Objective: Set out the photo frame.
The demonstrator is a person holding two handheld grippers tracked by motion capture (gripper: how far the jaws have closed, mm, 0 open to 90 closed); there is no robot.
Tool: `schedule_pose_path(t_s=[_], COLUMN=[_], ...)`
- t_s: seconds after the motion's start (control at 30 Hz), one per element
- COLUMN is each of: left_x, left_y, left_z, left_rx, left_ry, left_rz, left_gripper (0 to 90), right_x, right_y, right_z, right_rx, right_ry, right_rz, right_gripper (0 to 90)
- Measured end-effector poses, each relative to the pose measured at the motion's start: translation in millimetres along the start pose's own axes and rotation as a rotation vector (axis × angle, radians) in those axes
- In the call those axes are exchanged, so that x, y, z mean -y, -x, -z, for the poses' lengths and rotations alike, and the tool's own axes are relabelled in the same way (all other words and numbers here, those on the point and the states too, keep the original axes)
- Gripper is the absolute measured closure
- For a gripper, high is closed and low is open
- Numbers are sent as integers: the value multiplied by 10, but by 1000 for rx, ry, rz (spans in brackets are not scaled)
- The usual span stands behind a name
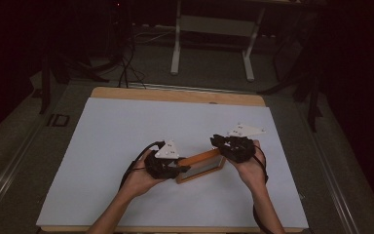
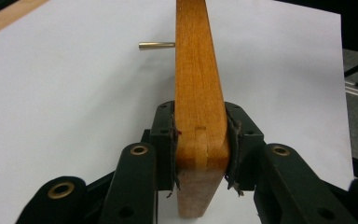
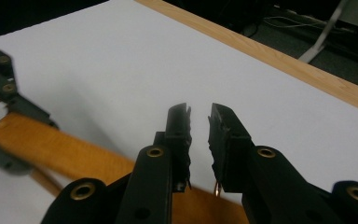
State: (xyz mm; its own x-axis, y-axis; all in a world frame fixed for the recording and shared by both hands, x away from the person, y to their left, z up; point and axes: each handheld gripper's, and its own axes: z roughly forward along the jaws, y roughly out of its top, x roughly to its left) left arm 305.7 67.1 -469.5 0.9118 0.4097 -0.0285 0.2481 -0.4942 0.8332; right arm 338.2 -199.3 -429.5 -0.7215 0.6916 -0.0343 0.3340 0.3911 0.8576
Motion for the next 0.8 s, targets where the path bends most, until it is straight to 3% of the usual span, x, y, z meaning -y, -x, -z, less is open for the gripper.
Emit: schedule_pose_path(t_s=[0.13, 0.3, 0.4, 0.53, 0.63, 0.7, 0.8], left_x=[80, 205, 303, 409, 432, 444, 439], left_y=[-11, 67, 96, 93, 103, 146, 143], left_z=[-8, -44, -92, -153, -172, -235, -233], left_rx=[8, -15, -58, -64, -55, -80, -85], left_ry=[58, 115, 112, 111, 113, 72, 68], left_rz=[60, 130, 152, 177, 174, 129, 107], left_gripper=[658, 595, 580, 575, 611, 624, 669], right_x=[23, 79, 111, 138, 141, 143, 147], right_y=[-40, -35, -25, -23, -16, -8, -11], right_z=[16, 21, 25, 24, 24, 14, 5], right_rx=[-6, -4, -2, -2, -5, -6, -7], right_ry=[-10, -12, -11, -12, -11, -11, -10], right_rz=[15, 11, 3, 1, -1, -5, -4], right_gripper=[774, 776, 777, 777, 776, 777, 778])
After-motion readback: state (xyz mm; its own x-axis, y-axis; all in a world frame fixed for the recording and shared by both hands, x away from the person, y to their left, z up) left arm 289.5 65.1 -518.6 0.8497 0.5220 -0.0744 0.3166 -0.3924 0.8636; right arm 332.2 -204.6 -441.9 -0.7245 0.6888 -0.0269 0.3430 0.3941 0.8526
